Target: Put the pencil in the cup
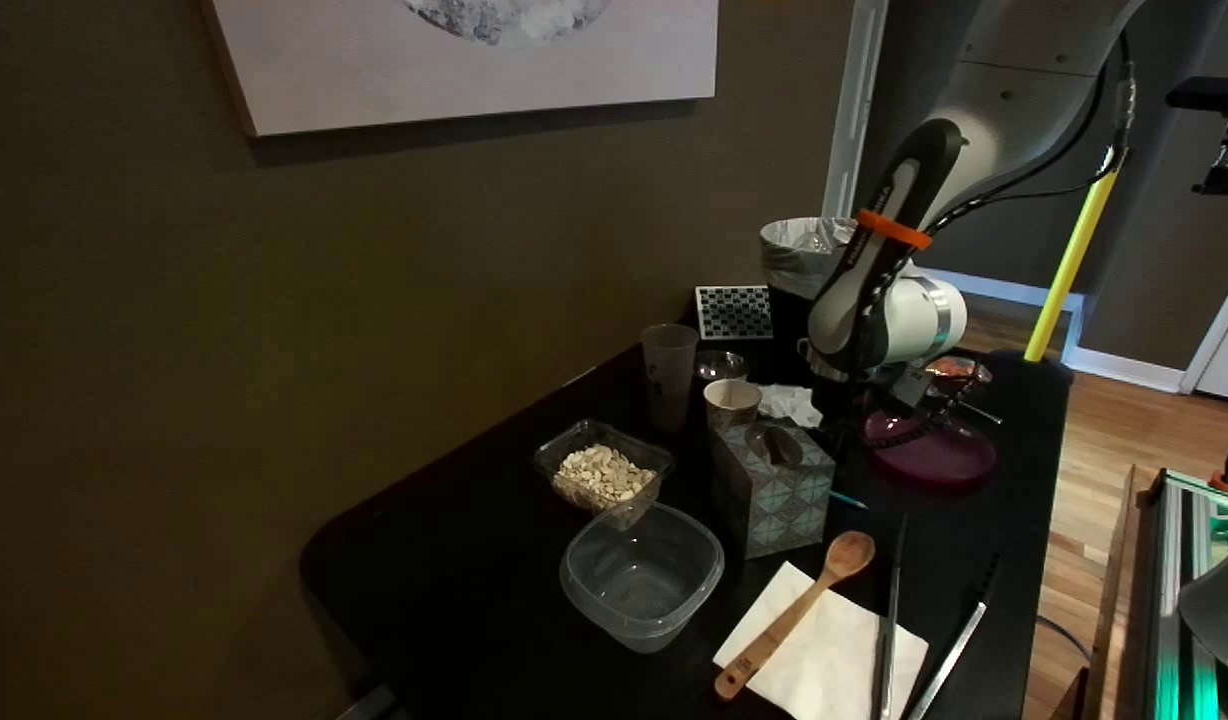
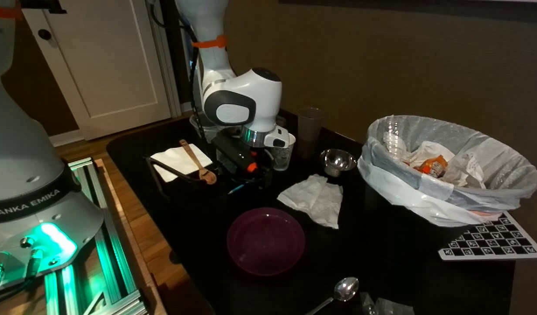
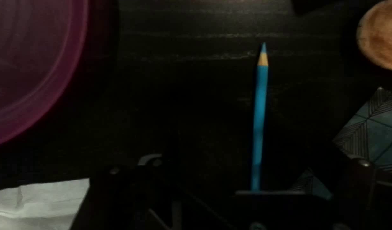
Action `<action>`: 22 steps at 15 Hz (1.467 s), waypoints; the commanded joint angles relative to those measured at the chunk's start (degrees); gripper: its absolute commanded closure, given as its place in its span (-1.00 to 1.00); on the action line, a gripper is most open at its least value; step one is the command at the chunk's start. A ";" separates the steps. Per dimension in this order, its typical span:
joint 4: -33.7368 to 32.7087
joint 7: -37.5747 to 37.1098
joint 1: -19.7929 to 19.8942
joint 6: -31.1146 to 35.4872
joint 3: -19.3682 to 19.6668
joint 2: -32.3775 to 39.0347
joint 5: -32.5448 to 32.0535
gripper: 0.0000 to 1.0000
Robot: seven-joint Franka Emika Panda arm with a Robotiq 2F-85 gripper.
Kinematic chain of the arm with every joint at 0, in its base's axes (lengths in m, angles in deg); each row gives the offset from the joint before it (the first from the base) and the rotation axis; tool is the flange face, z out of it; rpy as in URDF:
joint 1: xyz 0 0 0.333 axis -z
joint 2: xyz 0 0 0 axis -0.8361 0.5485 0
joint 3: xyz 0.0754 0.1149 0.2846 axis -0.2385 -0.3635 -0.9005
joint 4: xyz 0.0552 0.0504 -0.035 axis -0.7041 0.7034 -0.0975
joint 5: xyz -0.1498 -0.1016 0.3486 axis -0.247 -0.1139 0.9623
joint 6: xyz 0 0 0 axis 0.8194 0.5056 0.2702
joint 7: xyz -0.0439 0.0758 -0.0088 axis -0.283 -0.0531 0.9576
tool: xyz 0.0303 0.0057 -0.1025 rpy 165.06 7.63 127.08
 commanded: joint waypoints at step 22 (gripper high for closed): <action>0.07 -10.40 2.84 0.17 0.00 1.10 -15.25 0.77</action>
